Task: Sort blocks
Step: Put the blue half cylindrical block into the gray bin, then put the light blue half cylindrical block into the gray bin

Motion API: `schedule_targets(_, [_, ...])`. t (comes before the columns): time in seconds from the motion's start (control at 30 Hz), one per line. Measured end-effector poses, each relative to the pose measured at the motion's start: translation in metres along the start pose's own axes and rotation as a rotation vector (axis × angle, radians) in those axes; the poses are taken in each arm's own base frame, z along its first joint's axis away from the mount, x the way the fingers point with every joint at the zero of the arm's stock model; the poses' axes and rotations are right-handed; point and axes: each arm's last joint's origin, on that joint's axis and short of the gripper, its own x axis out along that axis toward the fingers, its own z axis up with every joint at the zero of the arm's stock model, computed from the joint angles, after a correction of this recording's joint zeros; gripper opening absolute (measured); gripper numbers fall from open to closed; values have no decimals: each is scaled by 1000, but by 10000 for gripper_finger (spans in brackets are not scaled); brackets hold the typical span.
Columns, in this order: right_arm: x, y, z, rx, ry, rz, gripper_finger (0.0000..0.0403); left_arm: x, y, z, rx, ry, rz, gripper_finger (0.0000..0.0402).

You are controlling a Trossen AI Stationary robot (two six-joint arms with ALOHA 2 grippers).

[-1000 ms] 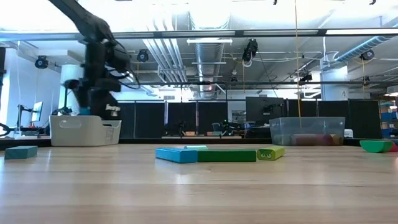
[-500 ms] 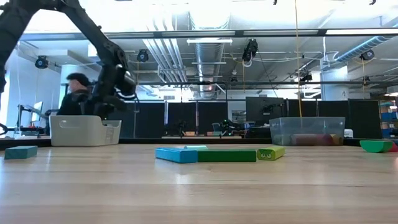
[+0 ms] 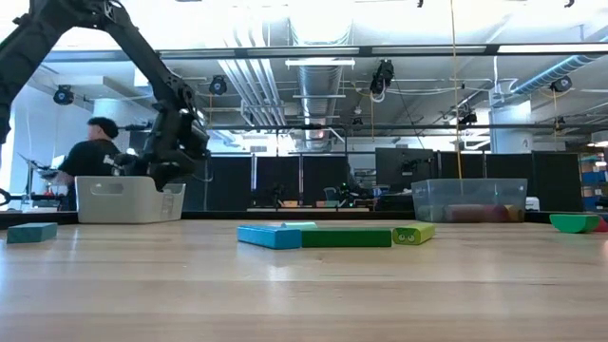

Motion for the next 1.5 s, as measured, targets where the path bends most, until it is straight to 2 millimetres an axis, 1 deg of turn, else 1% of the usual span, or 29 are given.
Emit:
schedule_targets(0.07, [12, -7, -6, -22, 49, -52, 353, -10, 1, -4, 6, -27, 0, 224])
schedule_targets(0.17, [30, -20, -19, -79, 148, -161, 358, -28, 2, -15, 10, -74, -2, 232])
schedule_targets(0.27, [49, -33, -32, -164, 250, -260, 358, -50, -1, -35, 20, -137, -36, 236])
schedule_targets(0.37, [72, -38, -47, -263, 334, -311, 359, -71, -14, -67, 70, -216, -115, 237])
schedule_targets(0.47, [95, -36, -64, -354, 404, -307, 358, -85, -33, -108, 185, -318, -162, 237])
schedule_targets(0.53, [111, -32, -77, -387, 451, -293, 355, -88, -48, -139, 277, -390, -188, 237])
schedule_targets(0.6, [126, -27, -93, -431, 504, -276, 350, -86, -64, -168, 364, -470, -230, 237])
schedule_targets(0.7, [146, -22, -117, -502, 585, -284, 342, -76, -86, -207, 448, -572, -326, 237])
schedule_targets(0.77, [159, -21, -132, -518, 625, -291, 336, -65, -99, -229, 496, -624, -405, 237])
schedule_targets(0.8, [165, -21, -139, -503, 641, -298, 332, -59, -105, -239, 509, -643, -444, 237])
schedule_targets(0.87, [178, -26, -152, -407, 656, -350, 325, -47, -115, -256, 526, -669, -498, 237])
schedule_targets(0.9, [184, -30, -157, -326, 657, -388, 320, -41, -120, -264, 548, -673, -516, 237])
schedule_targets(0.97, [191, -40, -167, -100, 659, -496, 310, -32, -128, -281, 622, -682, -551, 235])
schedule_targets(1.03, [196, -51, -177, 114, 663, -612, 300, -26, -134, -298, 685, -687, -590, 234])
schedule_targets(1.1, [202, -59, -189, 274, 676, -705, 290, -21, -138, -314, 727, -701, -605, 233])
schedule_targets(1.2, [215, -69, -206, 376, 681, -775, 277, -18, -140, -333, 755, -753, -600, 233])
schedule_targets(1.3, [226, -79, -217, 444, 687, -808, 264, -15, -140, -345, 747, -787, -600, 233])
schedule_targets(1.4, [231, -87, -222, 474, 695, -830, 251, -15, -140, -351, 742, -778, -617, 233])
schedule_targets(1.5, [233, -91, -222, 497, 676, -844, 239, -15, -140, -353, 729, -768, -630, 233])
